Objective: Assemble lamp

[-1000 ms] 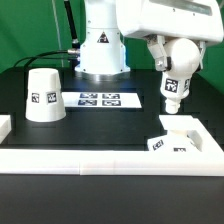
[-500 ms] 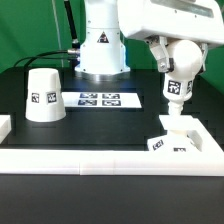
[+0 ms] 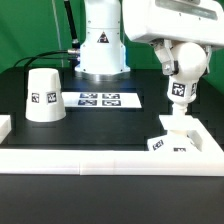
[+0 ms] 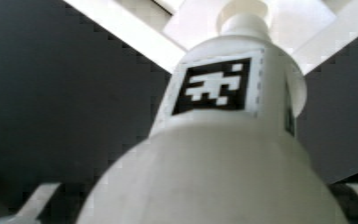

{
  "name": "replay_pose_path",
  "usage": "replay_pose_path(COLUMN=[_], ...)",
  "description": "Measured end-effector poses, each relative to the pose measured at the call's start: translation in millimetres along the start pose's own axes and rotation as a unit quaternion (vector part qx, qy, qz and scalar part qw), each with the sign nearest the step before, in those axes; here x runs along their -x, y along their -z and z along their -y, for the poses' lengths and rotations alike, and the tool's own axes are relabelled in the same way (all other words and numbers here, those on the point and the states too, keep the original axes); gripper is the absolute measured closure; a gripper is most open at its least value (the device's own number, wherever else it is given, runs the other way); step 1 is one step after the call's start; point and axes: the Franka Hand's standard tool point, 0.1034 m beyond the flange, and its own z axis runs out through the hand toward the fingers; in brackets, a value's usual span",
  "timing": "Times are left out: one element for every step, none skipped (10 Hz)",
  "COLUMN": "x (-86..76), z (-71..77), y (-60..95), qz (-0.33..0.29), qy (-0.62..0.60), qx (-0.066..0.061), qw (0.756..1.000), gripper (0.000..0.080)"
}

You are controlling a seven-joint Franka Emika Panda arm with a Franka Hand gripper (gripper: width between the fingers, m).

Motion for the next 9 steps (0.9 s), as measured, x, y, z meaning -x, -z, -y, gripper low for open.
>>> replay_pose_path(x=[1.7, 3.1, 4.7, 5.5, 6.8, 9.8, 11.9, 13.5, 12.7], z=[0.2, 1.0, 2.5, 3.4, 2.8, 2.7, 3.9, 6.1, 7.5], y=[-1.7, -3.5, -6.0, -8.3, -9.8, -12.3, -14.7, -17.2, -19.2], qz=[0.002, 0.003, 0.005, 0.006, 0.007, 0.010, 0.012, 0.013, 0.008], qy=[0.000, 0.000, 0.000, 0.000, 0.001, 0.001, 0.001, 0.001, 0.002], qx=[-0.001, -0.002, -0.003, -0.004, -0.005, -0.006, -0.007, -0.008, -0.006], qw=[1.000, 1.000, 1.000, 1.000, 1.000, 1.000, 1.000, 1.000, 1.000], gripper=[0.0223, 0.0223, 0.0223, 0.0223, 0.0223, 0.0223, 0.0223, 0.0223, 0.0223])
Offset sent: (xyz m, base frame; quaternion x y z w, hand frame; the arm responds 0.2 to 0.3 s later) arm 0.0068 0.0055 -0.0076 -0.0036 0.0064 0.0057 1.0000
